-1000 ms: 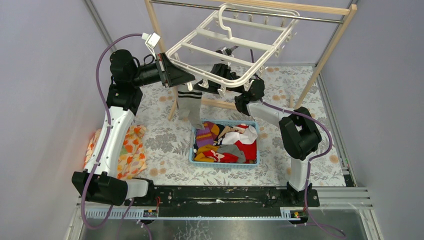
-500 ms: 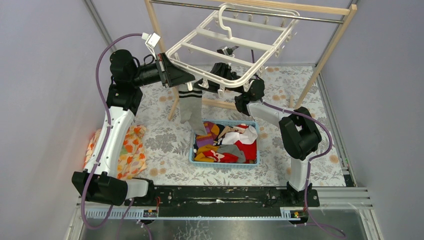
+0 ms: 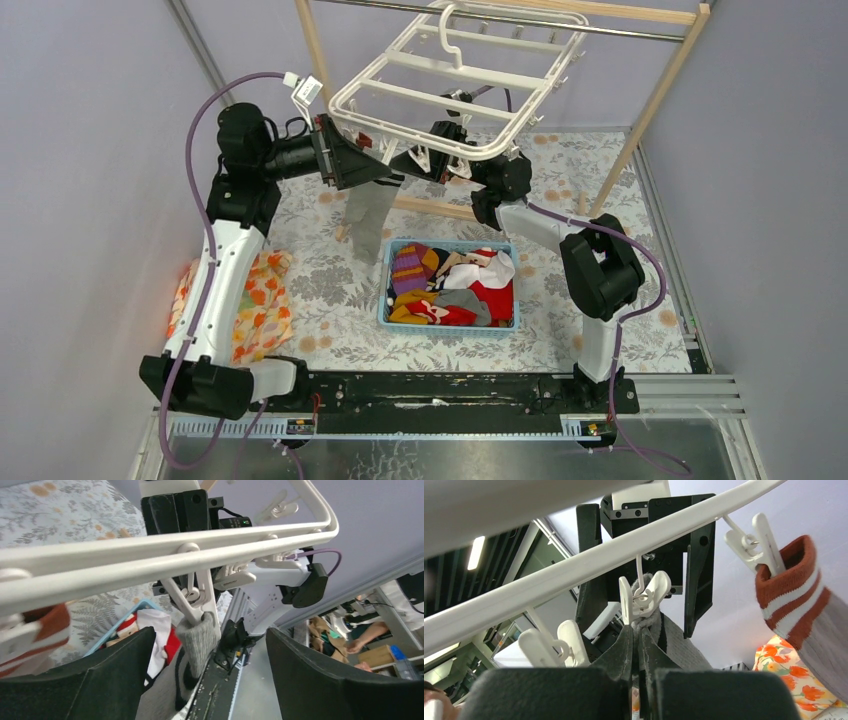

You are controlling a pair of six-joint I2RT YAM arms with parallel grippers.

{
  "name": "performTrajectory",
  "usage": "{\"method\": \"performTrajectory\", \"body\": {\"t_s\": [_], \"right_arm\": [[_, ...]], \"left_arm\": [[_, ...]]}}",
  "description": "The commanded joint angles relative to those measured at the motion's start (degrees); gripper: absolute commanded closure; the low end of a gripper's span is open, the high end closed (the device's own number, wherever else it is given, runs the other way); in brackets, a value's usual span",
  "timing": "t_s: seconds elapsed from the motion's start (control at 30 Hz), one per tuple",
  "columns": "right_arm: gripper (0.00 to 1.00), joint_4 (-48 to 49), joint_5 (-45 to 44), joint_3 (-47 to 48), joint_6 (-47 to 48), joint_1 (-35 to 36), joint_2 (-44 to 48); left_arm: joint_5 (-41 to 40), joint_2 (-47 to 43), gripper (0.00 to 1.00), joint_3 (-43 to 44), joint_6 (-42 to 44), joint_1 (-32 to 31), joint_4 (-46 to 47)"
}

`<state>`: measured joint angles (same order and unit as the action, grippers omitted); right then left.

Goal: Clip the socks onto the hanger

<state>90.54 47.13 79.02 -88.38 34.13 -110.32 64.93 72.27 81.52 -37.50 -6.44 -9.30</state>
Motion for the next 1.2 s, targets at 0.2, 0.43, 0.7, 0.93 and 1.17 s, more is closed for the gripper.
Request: {"method": "performTrajectory", "body": {"t_s": [0.2,0.43,0.7,0.93,1.17], "right_arm": [[1.00,7.2,-1.7,0.7,1.2,-0.2,3.6],[1.00,6.0,-2.1,-0.7,2.0,-0.2,3.9],[0.48,0.6,-3.0,-8.2,8.7,-2.4,7.7],[0.24,1.8,-3.6,-16.3,12.8,-5.5,9.7],[0.25,-4.7,-7.7,-24.6,22.3,-5.7,13.3]], "left_arm": [[-4.1,-5.3,0.16,-0.8,15.9,2.7,-15.4],[-3.3,-5.3,0.72,-2.8,16.4,2.8,-14.6],[-5.6,-6.1,1.00,-2.4,17.3,3.3,-15.1],[-5.6,-6.5,1.00,-2.0,16.8,3.9,-15.4],[-5.1,-6.4,1.00,-1.6,15.8,4.0,-15.2]]}}
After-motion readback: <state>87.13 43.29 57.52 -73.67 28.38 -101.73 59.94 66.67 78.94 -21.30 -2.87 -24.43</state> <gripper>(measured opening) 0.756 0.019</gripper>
